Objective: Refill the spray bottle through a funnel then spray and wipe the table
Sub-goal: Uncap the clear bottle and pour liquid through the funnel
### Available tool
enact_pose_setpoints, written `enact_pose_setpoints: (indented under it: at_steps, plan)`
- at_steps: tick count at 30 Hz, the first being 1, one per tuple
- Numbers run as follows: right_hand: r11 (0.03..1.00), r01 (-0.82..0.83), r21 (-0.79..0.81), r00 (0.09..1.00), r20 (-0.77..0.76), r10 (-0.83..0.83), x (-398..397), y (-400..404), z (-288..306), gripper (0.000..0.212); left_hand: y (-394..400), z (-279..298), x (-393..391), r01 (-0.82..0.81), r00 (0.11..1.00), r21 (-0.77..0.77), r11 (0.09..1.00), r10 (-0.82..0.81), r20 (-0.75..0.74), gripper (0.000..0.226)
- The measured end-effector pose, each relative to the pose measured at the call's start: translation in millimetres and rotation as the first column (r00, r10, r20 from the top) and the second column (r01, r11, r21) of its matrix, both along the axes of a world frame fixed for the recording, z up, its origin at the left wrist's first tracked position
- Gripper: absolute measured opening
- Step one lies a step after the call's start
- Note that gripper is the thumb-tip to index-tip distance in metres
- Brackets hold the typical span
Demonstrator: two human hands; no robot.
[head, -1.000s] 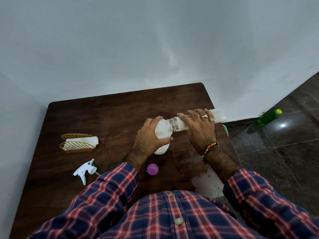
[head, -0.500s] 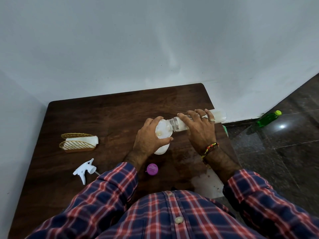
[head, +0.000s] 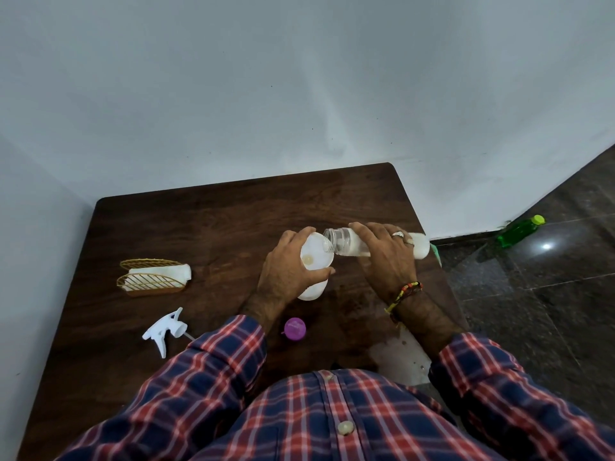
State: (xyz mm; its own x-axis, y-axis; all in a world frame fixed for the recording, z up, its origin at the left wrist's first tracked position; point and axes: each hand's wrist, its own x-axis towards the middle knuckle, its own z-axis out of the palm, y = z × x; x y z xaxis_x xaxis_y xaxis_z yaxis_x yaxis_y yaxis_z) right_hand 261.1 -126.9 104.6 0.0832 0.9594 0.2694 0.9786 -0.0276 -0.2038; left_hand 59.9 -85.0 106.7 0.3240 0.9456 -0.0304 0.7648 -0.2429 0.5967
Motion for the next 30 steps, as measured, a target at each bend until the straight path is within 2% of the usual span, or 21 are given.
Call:
enact_pose_setpoints:
  at_steps: [3,6,12,15,18,21,23,25,27,29,30]
  plan:
    - [0.996,-0.012,-0.086,0.982,-0.188,-0.005,2,-3,-4,0.064,0,3,-1,0.011,1.000,-0.006,1.000,-0.011,-0.001,0.095]
    - [0.996,0.024,-0.082,0.932,-0.359,-0.052,1,-6,-11,0.067,-2,6,-1,0.027,1.000,-0.034,0.999,-0.027,-0.011,0.104]
    - [0.995,0.096,0.015,0.716,-0.695,-0.059,-1,-15,-21,0.063,-1,15,-2,0.026,0.997,-0.068,0.997,-0.030,-0.067,0.117]
    - [0.989,0.150,0.002,0.607,-0.789,-0.090,-1,-21,-24,0.062,2,17,-2,0.027,0.995,-0.054,0.998,-0.032,-0.096,0.118]
    - [0.985,0.170,0.010,0.539,-0.838,-0.084,0,-27,-24,0.061,0,21,-2,0.008,0.995,-0.047,0.999,-0.012,-0.101,0.116]
    - [0.977,0.211,0.013,0.488,-0.868,-0.094,1,-31,-24,0.062,-6,18,-11,-0.081,0.996,0.028,0.996,0.080,0.036,0.100]
    - [0.971,0.238,0.023,0.466,-0.880,-0.094,2,-33,-23,0.063,-13,12,-19,-0.192,0.969,0.075,0.979,0.177,0.175,0.074]
    - [0.967,0.254,0.025,0.457,-0.884,-0.097,3,-36,-25,0.062,-23,1,-26,-0.343,0.914,0.058,0.938,0.318,0.252,0.047]
    - [0.966,0.256,0.022,0.460,-0.882,-0.102,1,-40,-26,0.061,-33,-11,-31,-0.455,0.861,-0.033,0.890,0.449,0.239,0.035]
    - [0.967,0.255,0.018,0.475,-0.873,-0.110,-2,-44,-27,0.061,-40,-29,-39,-0.473,0.867,-0.147,0.868,0.489,0.098,0.025]
    - [0.967,0.254,0.011,0.477,-0.871,-0.115,-4,-47,-28,0.060,-43,-38,-43,-0.447,0.891,-0.198,0.872,0.454,-0.010,0.022]
